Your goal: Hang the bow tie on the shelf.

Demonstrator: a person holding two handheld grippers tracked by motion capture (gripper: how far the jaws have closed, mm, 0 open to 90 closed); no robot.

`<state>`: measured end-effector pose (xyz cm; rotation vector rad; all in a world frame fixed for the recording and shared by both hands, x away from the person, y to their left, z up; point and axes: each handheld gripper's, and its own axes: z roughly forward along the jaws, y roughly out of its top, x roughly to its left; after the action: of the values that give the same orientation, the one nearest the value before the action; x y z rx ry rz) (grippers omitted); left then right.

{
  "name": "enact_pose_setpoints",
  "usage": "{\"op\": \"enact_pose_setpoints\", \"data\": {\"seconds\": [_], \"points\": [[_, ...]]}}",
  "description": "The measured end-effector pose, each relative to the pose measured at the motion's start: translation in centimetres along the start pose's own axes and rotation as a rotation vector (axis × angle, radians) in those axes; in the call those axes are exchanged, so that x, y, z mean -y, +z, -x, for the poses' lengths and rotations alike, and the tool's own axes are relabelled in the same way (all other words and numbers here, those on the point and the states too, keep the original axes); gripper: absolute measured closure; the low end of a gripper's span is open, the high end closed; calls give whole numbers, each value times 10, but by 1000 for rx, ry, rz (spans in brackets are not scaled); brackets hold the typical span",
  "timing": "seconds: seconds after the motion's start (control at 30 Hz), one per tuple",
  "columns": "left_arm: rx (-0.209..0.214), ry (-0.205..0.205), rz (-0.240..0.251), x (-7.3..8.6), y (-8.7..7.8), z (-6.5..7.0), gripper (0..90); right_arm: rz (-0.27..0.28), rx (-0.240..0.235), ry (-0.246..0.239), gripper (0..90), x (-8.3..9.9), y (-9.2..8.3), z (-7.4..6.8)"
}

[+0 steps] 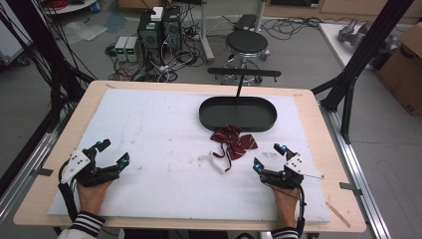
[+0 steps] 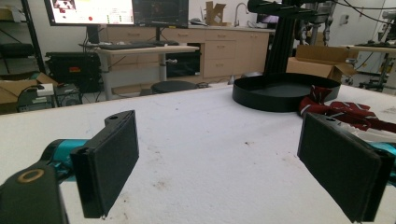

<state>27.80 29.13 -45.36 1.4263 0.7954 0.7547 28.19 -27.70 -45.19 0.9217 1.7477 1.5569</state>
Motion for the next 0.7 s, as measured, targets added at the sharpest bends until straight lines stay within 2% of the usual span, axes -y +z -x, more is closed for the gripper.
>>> {"op": "enact_pose_setpoints", "data": {"seconds": [0.17,0.47,0.7], "points": [[-1,3,-3,0,1,0,130,2,1,-5,92,0,0,0],[-3,7,6,0,0,1,129,-6,6,14,92,0,1,1],[-2,11,7,0,-1,1,129,-16,13,6,92,-1,2,0]]}}
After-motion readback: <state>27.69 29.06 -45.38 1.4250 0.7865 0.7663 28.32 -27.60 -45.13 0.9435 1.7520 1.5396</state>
